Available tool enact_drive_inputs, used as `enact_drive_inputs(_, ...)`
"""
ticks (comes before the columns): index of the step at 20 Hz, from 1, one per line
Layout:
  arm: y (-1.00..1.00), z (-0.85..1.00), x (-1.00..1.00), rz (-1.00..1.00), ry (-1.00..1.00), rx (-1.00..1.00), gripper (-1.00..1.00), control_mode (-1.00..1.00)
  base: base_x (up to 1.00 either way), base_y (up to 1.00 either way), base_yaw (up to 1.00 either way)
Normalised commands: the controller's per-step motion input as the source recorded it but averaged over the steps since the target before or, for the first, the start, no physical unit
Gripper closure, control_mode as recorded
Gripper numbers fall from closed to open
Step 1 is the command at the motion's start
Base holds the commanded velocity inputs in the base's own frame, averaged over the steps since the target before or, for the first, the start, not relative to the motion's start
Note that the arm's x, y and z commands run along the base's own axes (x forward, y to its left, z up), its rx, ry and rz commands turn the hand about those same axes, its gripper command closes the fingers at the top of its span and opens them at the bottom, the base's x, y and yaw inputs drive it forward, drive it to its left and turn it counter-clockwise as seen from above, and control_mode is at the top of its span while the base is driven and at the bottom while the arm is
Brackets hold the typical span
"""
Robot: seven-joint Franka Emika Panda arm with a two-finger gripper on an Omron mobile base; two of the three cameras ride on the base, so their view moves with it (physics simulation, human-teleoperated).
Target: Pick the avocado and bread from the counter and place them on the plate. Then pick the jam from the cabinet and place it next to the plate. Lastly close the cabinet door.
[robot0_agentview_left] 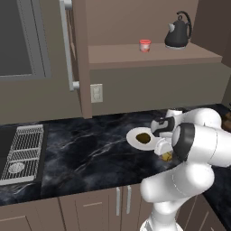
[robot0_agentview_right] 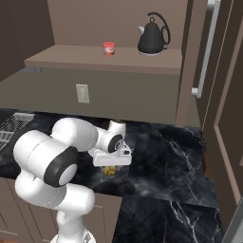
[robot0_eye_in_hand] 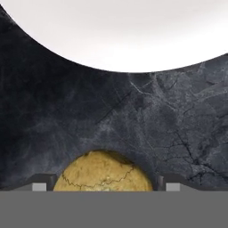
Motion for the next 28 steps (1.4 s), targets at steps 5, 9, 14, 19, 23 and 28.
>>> enact_drive_inputs(5,-0.01,0.04,-0.16,0.00,0.00,0.00,1.00,-1.00,0.00,0.00,0.00)
enact_drive_inputs(9,-0.03,0.52,-0.26,0.00,-0.02,0.08,1.00,-1.00,0.00,0.00,0.00)
enact_drive_inputs(14,0.00,0.77,-0.04,0.00,-0.05,0.15,1.00,-1.00,0.00,0.00,0.00)
enact_drive_inputs(19,0.00,0.55,0.02,0.00,-0.03,0.11,1.00,-1.00,0.00,0.00,0.00)
enact_drive_inputs(23,0.00,0.21,0.20,0.00,0.00,0.04,1.00,-1.00,0.00,0.00,0.00)
enact_drive_inputs(28,0.00,0.00,0.45,0.00,0.00,0.00,1.00,-1.00,0.00,0.00,0.00)
